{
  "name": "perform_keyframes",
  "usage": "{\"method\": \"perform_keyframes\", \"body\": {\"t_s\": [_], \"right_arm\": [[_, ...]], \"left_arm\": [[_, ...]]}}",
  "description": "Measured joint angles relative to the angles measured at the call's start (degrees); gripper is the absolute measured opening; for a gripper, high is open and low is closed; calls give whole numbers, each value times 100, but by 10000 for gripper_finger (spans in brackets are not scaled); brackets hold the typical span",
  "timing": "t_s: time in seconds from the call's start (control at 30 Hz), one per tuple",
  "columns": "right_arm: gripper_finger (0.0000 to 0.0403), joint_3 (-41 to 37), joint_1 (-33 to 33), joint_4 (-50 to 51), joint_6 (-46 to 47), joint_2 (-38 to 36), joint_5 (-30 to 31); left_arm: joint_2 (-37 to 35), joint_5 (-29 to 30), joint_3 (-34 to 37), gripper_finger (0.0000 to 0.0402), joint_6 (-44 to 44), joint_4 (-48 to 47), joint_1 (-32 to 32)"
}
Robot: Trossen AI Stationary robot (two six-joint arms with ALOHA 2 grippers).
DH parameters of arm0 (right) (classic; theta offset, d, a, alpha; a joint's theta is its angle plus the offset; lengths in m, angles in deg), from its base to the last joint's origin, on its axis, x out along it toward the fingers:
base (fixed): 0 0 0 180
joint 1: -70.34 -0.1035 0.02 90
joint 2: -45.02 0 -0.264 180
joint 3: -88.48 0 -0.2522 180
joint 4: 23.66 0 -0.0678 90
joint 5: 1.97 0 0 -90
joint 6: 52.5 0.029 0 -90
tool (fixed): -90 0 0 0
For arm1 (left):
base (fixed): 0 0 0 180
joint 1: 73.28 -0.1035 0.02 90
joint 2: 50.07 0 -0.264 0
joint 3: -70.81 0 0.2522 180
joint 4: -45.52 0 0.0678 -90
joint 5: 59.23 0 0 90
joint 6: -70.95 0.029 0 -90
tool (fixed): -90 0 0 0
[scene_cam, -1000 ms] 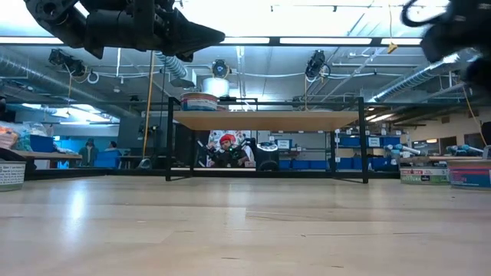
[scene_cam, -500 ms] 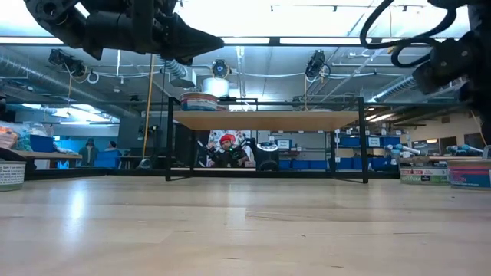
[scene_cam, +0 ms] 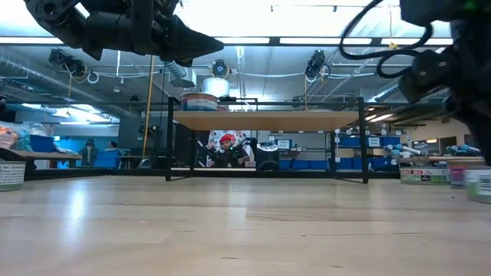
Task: Stack canned seafood by type on shelf
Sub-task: Put the bottom right green tuna can on the shelf aligned with the other green tuna can
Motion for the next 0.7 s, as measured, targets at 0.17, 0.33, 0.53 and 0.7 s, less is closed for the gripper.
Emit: {"method": "perform_keyframes", "body": {"t_s": [0.17,0.33,0.53,0.7], "right_arm": [[156,-1,236,-172,-185,4,54],[118,77,353,-132,-454,19,76],[102,535,331,206,-620,38,210],[79,672,-1,490,-149,37,256]], "left_arm": [[0,-2,0,5,0,-2,0],[0,0,0,5,0,-4,0],[0,-2,0,5,-2,-4,0],[0,0,0,5,-22,-9,0]]}}
